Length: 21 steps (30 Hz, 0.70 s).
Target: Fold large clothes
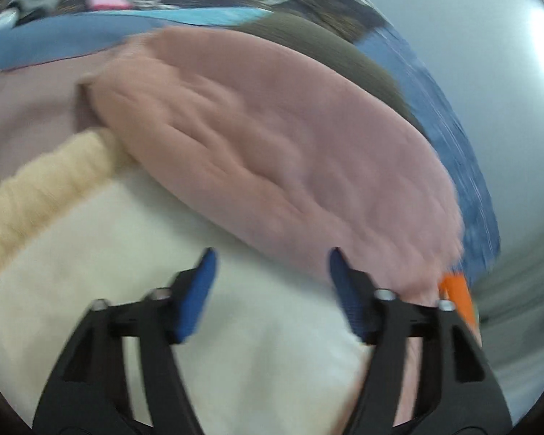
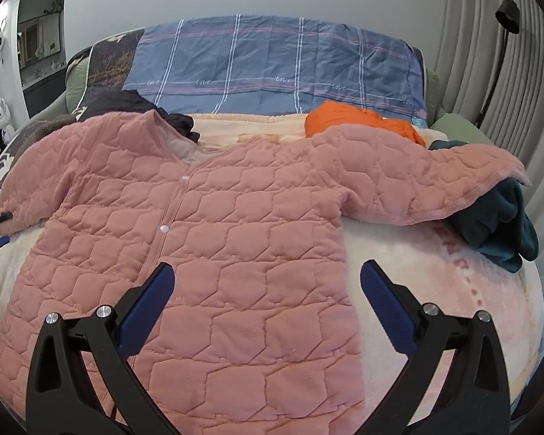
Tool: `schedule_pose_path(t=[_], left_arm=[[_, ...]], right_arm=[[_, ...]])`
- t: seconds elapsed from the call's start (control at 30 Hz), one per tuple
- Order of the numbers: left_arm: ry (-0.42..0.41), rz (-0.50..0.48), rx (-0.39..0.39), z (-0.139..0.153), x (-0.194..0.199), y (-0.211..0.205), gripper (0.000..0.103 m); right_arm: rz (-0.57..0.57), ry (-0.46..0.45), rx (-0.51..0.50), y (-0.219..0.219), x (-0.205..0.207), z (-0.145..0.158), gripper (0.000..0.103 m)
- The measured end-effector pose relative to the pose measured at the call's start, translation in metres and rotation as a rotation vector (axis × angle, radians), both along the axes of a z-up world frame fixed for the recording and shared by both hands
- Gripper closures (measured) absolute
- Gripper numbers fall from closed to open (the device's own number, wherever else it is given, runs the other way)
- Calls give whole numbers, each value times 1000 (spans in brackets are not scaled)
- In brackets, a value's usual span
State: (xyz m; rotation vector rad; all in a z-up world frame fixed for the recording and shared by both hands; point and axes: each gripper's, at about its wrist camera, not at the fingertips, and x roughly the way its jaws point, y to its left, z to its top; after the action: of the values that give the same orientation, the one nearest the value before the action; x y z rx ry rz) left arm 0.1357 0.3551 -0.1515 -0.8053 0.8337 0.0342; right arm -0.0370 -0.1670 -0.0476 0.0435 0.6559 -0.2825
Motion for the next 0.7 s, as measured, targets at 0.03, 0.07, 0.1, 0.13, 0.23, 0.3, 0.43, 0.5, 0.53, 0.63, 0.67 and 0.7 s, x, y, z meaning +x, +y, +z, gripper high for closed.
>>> schedule_pose_path(t=[0.03,0.07,0.1,0.13,0.23,0.3,0.43,0.5,0.53,0.63,0.67,0.7], left_arm=[[2,41,-37,-8,4,13,29],[3,70,-71,-13,7,20,27],[1,104,-108,-19,8,27,27],[-9,148,-163,-27,10,35,27],[-50,223,-247,-37,13,49,49],[-85,233,-260,-38,14,52,81],[-186,203,-77,14,8,34,91],[-264,148,96,58,2,7,91],[-322,96,169,84,-2,-14,91],[-451,-59,290,138,-10,-79,91],[-489,-115,332,153,-12,-104,91],[-522,-175,363,165,-12,-128,91]], right_arm=[[-1,4,-6,1,2,-1,1],[-3,6,-9,2,3,-2,1],[-6,7,-10,2,4,-2,1],[-9,9,-11,2,5,-3,1],[-24,11,-13,1,7,-6,1],[-34,13,-13,-1,9,-8,1],[-44,15,-6,-7,11,-10,1],[-48,10,-1,-10,12,-10,1],[-49,6,3,-11,13,-10,1],[-48,-8,28,-14,13,-9,1],[-46,-12,37,-16,12,-9,1],[-45,-15,42,-16,11,-8,1]])
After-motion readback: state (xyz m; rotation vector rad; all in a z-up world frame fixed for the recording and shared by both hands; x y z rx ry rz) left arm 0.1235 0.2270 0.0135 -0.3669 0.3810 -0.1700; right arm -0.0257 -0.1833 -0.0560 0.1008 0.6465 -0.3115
